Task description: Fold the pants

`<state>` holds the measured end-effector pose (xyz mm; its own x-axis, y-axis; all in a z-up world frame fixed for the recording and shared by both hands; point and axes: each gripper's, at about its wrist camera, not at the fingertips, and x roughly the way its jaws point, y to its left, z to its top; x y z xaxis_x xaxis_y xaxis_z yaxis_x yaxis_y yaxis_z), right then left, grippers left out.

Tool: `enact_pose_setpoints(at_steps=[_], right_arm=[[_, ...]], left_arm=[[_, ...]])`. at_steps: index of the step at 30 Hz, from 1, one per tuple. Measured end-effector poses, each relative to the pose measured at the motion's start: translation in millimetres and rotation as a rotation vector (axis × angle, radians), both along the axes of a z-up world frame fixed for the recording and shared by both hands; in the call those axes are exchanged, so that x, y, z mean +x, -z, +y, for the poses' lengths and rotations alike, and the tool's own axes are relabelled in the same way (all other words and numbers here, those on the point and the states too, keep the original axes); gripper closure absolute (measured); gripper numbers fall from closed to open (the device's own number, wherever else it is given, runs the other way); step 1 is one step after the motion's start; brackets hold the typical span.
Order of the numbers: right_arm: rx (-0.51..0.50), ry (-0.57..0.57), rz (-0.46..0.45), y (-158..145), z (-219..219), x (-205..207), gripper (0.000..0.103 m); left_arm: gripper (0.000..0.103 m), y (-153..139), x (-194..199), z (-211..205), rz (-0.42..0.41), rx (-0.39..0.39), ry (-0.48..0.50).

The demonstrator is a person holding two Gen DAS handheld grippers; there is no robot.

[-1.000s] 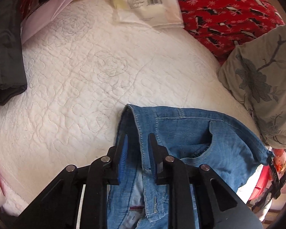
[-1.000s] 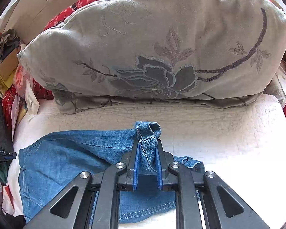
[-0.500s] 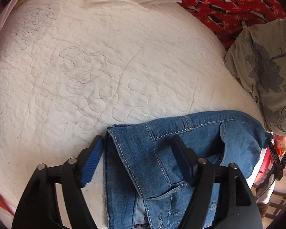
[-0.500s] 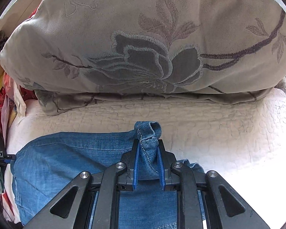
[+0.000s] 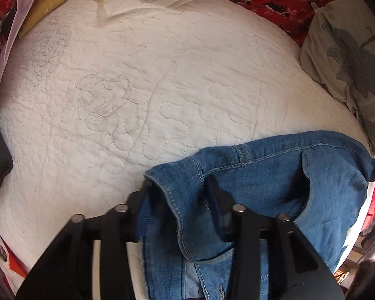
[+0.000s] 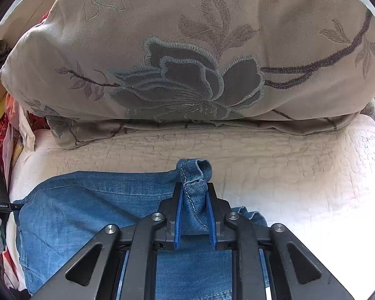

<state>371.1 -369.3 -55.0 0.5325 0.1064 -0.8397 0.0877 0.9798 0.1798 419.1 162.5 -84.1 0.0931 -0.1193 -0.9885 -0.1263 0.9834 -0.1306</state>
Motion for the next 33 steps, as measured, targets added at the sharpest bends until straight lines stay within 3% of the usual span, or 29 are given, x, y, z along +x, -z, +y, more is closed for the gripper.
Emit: enact_pose_setpoints(at_steps=[1,3,13,17,23,28,33], right_arm=[[-0.002,-0.002,-0.002,-0.9,0.3,-1.9,0.084],[-0.003,-0.002,-0.011,-3.9,1.0,-6.5,0.087],[0.044,-0.038,-0.111,-42.4,-1.2,-62.0,0.088],[0.084,-0.043,-0.16,-61.5,-6.2,-100.7,0.088],[0.161,-0.025,-0.226,-81.1,-21.6,-182.5,0.088],[0.219,0.026,-0.247,-74.4,-45.7,-267.8,0.088],[0.246,0.115,-0.2,-36.6,-71.6,-348.4,0.088]], left_arm=[[0.095,-4.3,-4.8,-0.9,-0.01,-0.036,0.0],[0.095,-13.8,-12.4,-6.4,-0.055,-0.014,0.008],[0.096,-75.9,-82.1,-12.2,-0.212,-0.043,0.009],[0.096,-102.5,-116.2,-24.0,-0.28,-0.035,0.014],[0.096,-128.0,-175.6,-21.6,-0.358,-0.083,-0.001],[0.095,-121.5,-237.1,-14.9,-0.352,-0.117,-0.014],[0.095,-78.2,-287.8,-1.8,-0.257,-0.164,-0.054]])
